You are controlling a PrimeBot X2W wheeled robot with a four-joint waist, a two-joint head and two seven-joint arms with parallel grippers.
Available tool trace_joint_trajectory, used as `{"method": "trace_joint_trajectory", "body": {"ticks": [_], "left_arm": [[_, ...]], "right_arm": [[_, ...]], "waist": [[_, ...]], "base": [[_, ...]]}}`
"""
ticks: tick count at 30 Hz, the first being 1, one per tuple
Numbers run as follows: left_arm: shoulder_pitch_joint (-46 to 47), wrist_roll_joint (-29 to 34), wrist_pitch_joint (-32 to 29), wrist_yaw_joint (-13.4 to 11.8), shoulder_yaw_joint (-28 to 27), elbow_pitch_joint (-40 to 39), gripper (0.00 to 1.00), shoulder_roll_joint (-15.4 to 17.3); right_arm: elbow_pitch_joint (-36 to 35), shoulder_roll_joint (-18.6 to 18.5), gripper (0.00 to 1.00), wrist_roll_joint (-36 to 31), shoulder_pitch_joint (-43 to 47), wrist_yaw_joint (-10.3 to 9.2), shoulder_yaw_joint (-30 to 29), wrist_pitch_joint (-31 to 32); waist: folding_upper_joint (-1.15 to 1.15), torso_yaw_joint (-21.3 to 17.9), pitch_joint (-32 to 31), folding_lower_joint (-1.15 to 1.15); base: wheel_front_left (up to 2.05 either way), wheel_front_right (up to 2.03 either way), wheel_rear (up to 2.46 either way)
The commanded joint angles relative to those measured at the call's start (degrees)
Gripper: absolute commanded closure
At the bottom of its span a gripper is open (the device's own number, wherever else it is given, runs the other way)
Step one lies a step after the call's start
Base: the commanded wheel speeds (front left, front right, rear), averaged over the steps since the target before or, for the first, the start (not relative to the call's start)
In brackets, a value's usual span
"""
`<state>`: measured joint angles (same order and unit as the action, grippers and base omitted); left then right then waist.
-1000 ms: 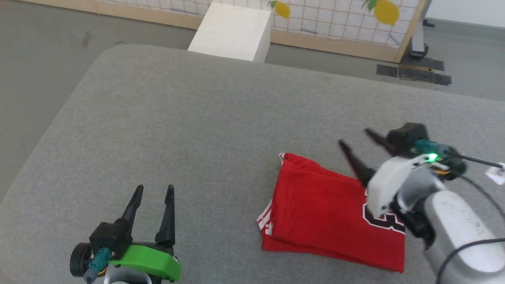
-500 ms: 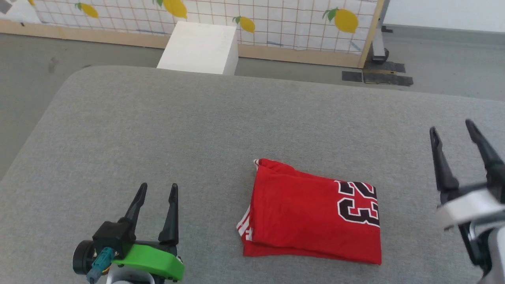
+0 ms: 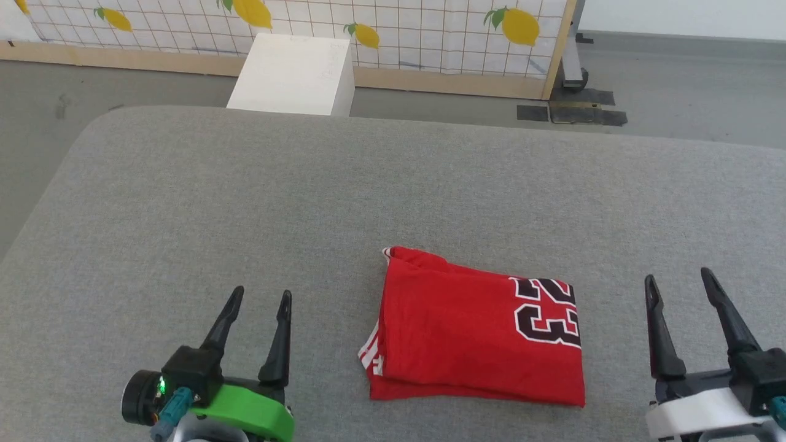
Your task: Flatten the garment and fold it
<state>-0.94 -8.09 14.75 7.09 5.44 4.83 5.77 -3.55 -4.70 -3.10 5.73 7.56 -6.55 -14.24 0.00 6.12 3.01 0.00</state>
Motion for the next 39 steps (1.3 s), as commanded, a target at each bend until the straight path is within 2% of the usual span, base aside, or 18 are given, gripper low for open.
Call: {"method": "trace_joint_trajectory", "body": {"ticks": [1, 12, 14, 15, 18, 24, 30, 39], "left_arm": [[-0.7, 0.7, 0.2, 0.4, 0.1, -0.3, 0.00, 0.3], [-0.3, 1.5, 0.2, 0.4, 0.2, -1.5, 0.00, -0.3], [-0.3, 1.4, 0.2, 0.4, 0.2, -1.6, 0.00, -0.2], [-0.2, 1.7, 0.2, 0.4, 0.2, -1.2, 0.00, -0.1], [0.2, 1.4, 0.2, 0.1, -1.6, -0.3, 0.00, -0.7], [1.9, 1.8, 0.2, 0.2, -2.3, 0.4, 0.00, -1.3], [3.1, 1.8, 0.2, 0.3, -2.0, 1.6, 0.00, -1.7], [4.4, 2.0, 0.2, 0.3, -1.9, 2.6, 0.00, -2.2]], "right_arm": [[-0.1, 0.4, 0.00, -0.1, 0.9, -0.08, -0.2, -0.6], [0.9, 1.4, 0.00, -0.7, 1.4, -0.08, 0.1, -0.7], [1.7, 1.1, 0.00, 0.3, 1.4, -0.08, 1.1, 0.8], [3.0, -0.9, 0.00, 3.8, 0.6, -0.08, 3.7, 6.4], [4.3, -4.9, 0.00, 9.1, -0.7, -0.08, 6.9, 16.2], [4.7, -9.1, 0.00, 23.1, -4.2, -0.08, 9.8, 33.0], [6.9, -9.2, 0.00, 32.1, -7.1, -0.08, 9.9, 44.8], [11.7, -6.0, 0.00, 37.9, -9.9, -0.08, 11.0, 51.9]], "waist": [[0.00, 0.0, 0.1, 0.00], [0.00, 0.7, 0.7, 0.00], [0.00, 0.8, 1.2, 0.00], [0.00, 1.1, 2.0, 0.00], [0.00, 1.5, 3.4, 0.00], [0.00, 2.8, 6.3, 0.00], [0.00, 4.6, 8.1, 0.00], [0.00, 6.8, 9.3, 0.00]], "base": [[0.00, 0.00, 0.00], [0.00, 0.00, 0.00], [0.00, 0.00, 0.00], [0.00, 0.00, 0.00], [0.00, 0.00, 0.00], [0.00, 0.00, 0.00], [0.00, 0.00, 0.00], [0.00, 0.00, 0.00]]}}
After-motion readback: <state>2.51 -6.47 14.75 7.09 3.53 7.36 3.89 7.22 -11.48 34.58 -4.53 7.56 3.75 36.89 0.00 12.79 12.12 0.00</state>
